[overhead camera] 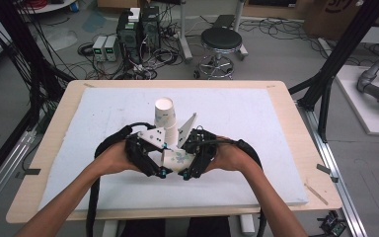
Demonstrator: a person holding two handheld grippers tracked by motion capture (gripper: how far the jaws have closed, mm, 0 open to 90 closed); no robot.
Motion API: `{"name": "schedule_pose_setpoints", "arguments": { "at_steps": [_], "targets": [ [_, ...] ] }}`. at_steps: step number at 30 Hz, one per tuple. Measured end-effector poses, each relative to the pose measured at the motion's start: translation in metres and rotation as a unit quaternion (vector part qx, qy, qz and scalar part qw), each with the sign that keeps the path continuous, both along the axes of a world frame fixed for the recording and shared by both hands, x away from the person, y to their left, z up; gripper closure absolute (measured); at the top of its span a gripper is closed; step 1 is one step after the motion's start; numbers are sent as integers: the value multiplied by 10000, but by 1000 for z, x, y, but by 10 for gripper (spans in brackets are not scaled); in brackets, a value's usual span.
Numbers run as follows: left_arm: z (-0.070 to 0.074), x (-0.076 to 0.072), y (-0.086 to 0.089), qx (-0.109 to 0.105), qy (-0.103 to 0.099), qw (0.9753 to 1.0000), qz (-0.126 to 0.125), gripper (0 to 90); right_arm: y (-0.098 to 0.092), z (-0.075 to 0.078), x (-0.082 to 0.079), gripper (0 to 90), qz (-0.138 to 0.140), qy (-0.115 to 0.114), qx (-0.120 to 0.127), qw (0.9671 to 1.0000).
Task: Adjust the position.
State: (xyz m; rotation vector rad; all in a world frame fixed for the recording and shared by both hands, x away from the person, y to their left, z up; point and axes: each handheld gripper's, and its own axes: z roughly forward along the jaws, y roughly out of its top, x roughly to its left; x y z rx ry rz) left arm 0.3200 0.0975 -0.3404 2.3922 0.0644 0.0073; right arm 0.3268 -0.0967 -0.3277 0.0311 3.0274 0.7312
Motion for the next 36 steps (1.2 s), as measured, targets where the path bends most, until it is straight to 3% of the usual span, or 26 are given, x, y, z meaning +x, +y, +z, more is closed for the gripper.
{"name": "schedule_pose_setpoints", "arguments": {
  "at_steps": [6, 7, 11, 12, 17, 21, 22, 24, 25, 26, 27, 28, 32, 33, 34, 36],
  "targets": [
    [-3, 0, 3, -101, 47, 9999, 63, 368, -3, 4, 0, 143, 18, 7, 157, 9999],
    [-6, -1, 5, -242, 96, 9996, 97, 367, -5, 6, -1, 143, -2, 3, 236, 9997],
    [-11, -3, 11, -273, 40, 9995, 161, 367, -12, 10, 0, 143, -30, -8, 556, 9984],
    [-14, -5, 15, -415, 78, 9988, 253, 367, -14, 12, 0, 143, -36, 1, 596, 9982],
    [-19, -6, 25, -527, 51, 9981, 324, 367, -27, 12, 2, 143, -175, 0, 985, 9950],
    [-24, -8, 38, -897, 99, 9948, 471, 367, -36, 14, 2, 144, -269, -40, 1188, 9925],
    [-24, -8, 38, -897, 99, 9948, 471, 366, -36, 14, 2, 144, -269, -40, 1188, 9925],
    [-26, -10, 45, -1215, 82, 9909, 575, 366, -43, 15, 1, 144, -311, -65, 1444, 9890],
    [-26, -10, 45, -1215, 82, 9909, 575, 366, -43, 15, 1, 144, -311, -65, 1444, 9890],
    [-27, -11, 50, -1524, 112, 9864, 606, 366, -49, 15, 2, 144, -372, -54, 1631, 9859],
    [-28, -13, 51, -1653, 135, 9839, 665, 366, -52, 14, 2, 144, -408, -59, 1728, 9841],
    [-28, -13, 53, -1704, 113, 9830, 676, 366, -55, 14, 2, 144, -451, -33, 1811, 9824],
    [-32, -14, 58, -2072, 110, 9756, 722, 366, -64, 11, 1, 144, -534, -48, 2140, 9754],
    [-32, -14, 58, -2072, 110, 9756, 722, 366, -66, 10, 0, 144, -541, -46, 2212, 9737],
    [-35, -16, 60, -2262, 103, 9713, 732, 366, -68, 8, 0, 144, -575, -51, 2295, 9716],
    [-38, -17, 61, -2418, 82, 9674, 742, 366, -71, 4, -1, 145, -615, -24, 2443, 9678]
  ]
}}
